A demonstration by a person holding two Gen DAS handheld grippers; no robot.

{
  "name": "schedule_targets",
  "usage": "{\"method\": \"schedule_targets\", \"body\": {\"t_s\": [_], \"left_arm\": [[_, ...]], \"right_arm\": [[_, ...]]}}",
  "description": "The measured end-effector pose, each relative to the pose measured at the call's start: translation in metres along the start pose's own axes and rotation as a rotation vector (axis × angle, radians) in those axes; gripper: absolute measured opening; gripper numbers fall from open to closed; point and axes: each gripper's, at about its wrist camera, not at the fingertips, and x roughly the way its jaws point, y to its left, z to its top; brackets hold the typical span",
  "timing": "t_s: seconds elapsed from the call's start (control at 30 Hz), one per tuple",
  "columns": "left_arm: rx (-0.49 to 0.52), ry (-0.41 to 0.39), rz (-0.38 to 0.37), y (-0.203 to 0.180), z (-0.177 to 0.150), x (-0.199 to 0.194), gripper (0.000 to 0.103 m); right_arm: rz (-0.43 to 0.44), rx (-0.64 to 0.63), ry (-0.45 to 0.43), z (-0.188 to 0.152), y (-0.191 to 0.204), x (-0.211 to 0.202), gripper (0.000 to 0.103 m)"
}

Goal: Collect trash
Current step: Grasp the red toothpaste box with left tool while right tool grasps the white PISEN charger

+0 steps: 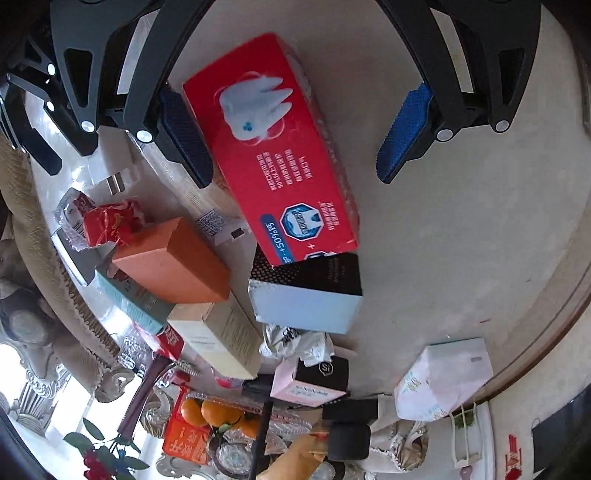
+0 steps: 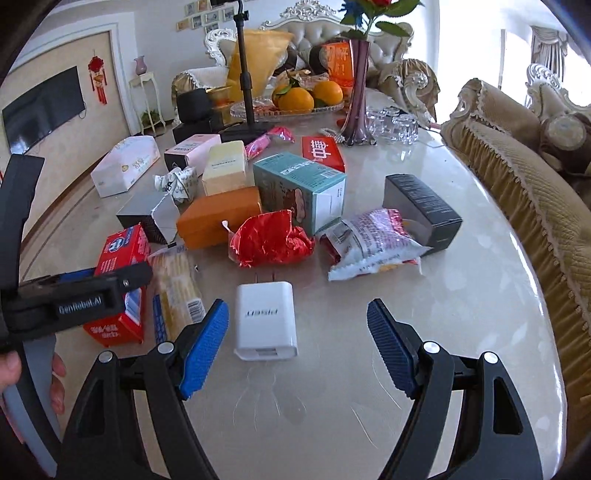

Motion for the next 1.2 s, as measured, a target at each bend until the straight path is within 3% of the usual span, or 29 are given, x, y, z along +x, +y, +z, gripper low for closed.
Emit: {"method": "schedule_targets", "body": {"t_s": [0.2,0.43,0.67,0.87,0.9,1.0,1.03,1.1,1.2], "left_arm": [[0.064,0.002,0.022,0.0,-0.003,-0.003,0.088],[0.08,0.028,0.042,0.027,-0.001,-0.002,0.088],[0.154,0.035,0.099,0.02,0.003,0.008,0.088],[0.191,0.016,0.074,0.023,0.002,0.006,0.087],[0.196,0.007,0.067,0.024,0.001,0.004,0.083],[0.211,-0.028,0.063,0.026,0.0,-0.002,0.047],[0.207,-0.026,0.06,0.028,0.001,-0.002,0.047],[0.212,-0.019,0.041,0.03,0.003,-0.003,0.047],[0.218,-0.027,0.016,0.035,0.0,-0.006,0.047]], "right_arm": [[0.001,-0.018,0.02,0.006,0.001,0.012,0.074],[-0.008,-0.056,0.053,0.005,0.005,0.022,0.074],[-0.009,-0.061,0.101,0.005,0.005,0.031,0.073],[-0.003,-0.05,0.119,0.004,0.003,0.034,0.073],[-0.008,-0.056,0.12,0.004,0.004,0.034,0.071],[-0.003,-0.064,0.113,0.002,0.007,0.031,0.06],[-0.003,-0.064,0.11,0.001,0.009,0.029,0.057],[0.0,-0.066,0.107,0.0,0.012,0.027,0.036],[-0.01,-0.067,0.1,-0.002,0.016,0.025,0.036]]}}
